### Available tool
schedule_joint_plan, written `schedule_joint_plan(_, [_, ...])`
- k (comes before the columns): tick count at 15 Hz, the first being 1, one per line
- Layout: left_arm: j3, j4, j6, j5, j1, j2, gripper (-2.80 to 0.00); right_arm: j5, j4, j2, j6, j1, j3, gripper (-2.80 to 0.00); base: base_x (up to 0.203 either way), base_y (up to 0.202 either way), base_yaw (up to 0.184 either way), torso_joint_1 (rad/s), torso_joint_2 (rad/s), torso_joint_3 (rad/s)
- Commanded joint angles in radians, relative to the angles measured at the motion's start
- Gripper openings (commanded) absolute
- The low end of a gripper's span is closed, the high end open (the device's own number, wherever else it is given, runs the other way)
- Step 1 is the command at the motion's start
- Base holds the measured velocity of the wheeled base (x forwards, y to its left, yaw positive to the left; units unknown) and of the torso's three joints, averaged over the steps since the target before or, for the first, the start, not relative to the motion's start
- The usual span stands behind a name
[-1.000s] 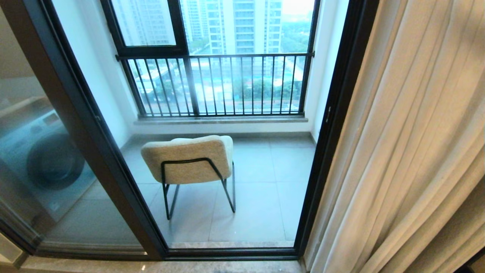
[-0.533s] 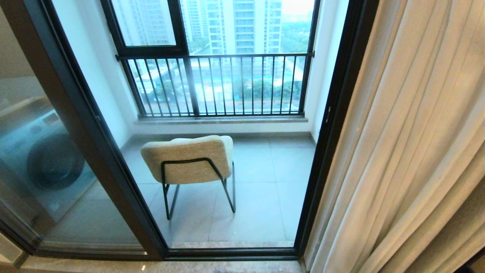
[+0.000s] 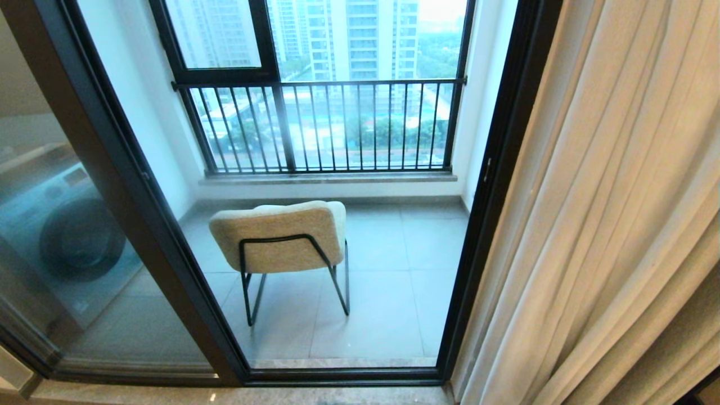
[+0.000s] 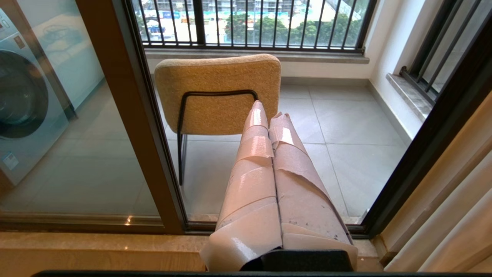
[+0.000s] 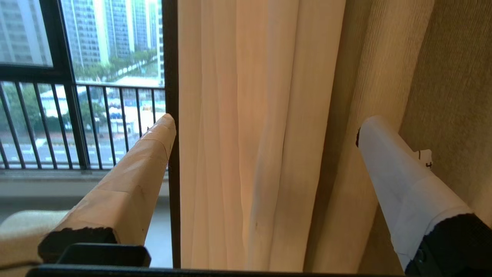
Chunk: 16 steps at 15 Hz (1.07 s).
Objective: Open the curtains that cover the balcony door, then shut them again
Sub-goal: Close the inner curtains on both sides
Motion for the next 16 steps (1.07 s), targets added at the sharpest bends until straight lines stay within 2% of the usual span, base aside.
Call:
schedule_joint_plan(1, [0.0,-0.001,0.0,0.001,0.001,0.0,-2.8,0.002,-0.042,0.078,0.016,-0.001,-0.02,0.0,0.0,0.0,0.0,0.0,0.0,0.0])
schedule_joint_plan(8, [0.0,-0.001,0.0,0.001,0.001,0.0,-2.8,0.004,-0.09,0.277,0.03,0.005,-0.157,0.0,0.0,0.0,0.0,0.0,0.0,0.0])
schedule_joint_plan(16, [0.0,-0.001,0.0,0.001,0.001,0.0,-2.8,0.004,-0.114,0.516,0.031,0.05,-0.401,0.0,0.0,0.0,0.0,0.0,0.0,0.0])
